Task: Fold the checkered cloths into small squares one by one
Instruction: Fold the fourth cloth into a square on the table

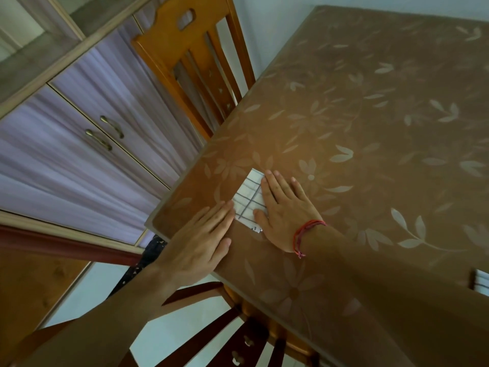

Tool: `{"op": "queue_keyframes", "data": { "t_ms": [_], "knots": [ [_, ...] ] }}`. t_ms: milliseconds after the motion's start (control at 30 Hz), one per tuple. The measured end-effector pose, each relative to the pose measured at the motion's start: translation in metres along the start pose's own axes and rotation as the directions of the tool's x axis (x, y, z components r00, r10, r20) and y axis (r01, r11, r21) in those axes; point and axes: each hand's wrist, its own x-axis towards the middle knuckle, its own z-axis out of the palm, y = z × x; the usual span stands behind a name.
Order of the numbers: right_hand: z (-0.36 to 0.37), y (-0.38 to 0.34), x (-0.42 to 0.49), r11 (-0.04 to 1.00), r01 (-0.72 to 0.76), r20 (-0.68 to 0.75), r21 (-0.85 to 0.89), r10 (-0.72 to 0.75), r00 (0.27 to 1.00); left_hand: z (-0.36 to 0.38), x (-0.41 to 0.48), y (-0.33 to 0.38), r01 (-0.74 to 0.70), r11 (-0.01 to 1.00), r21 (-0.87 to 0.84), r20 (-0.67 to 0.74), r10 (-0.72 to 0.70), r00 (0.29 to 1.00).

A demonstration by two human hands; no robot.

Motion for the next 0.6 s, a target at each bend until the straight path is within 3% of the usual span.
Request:
{"op": "queue_keyframes", "data": {
  "t_ms": [100,167,267,467,533,600],
  "knots": [
    [0.001,0.001,0.0,1.0,0.007,0.011,-0.009,-0.006,1.0,-0.01,0.033,0.015,0.087,0.971,-0.222,-0.223,-0.137,0.965],
    [0.0,0.001,0.0,1.0,0.013,0.024,-0.018,-0.013,1.0,-0.013,0.054,0.021,0.091,0.963,-0.254,-0.153,-0.133,0.979],
    [-0.001,0.006,-0.002,0.998,0.045,0.035,-0.051,-0.043,0.998,0.003,0.061,0.025,0.043,0.983,-0.18,-0.04,-0.051,0.998],
    [0.0,0.039,-0.043,0.988,0.087,0.008,-0.131,-0.087,0.996,0.008,0.056,0.023,-0.014,0.998,0.062,-0.077,0.019,0.997],
    [-0.002,0.041,-0.046,0.993,0.086,0.031,-0.081,-0.084,0.996,0.0,0.056,0.026,0.016,0.997,-0.079,-0.031,-0.018,0.999],
    [-0.009,0.032,-0.042,0.992,0.095,-0.015,0.086,-0.094,0.995,-0.015,0.06,0.028,0.115,0.94,-0.322,0.055,-0.103,0.993]
  ]
}}
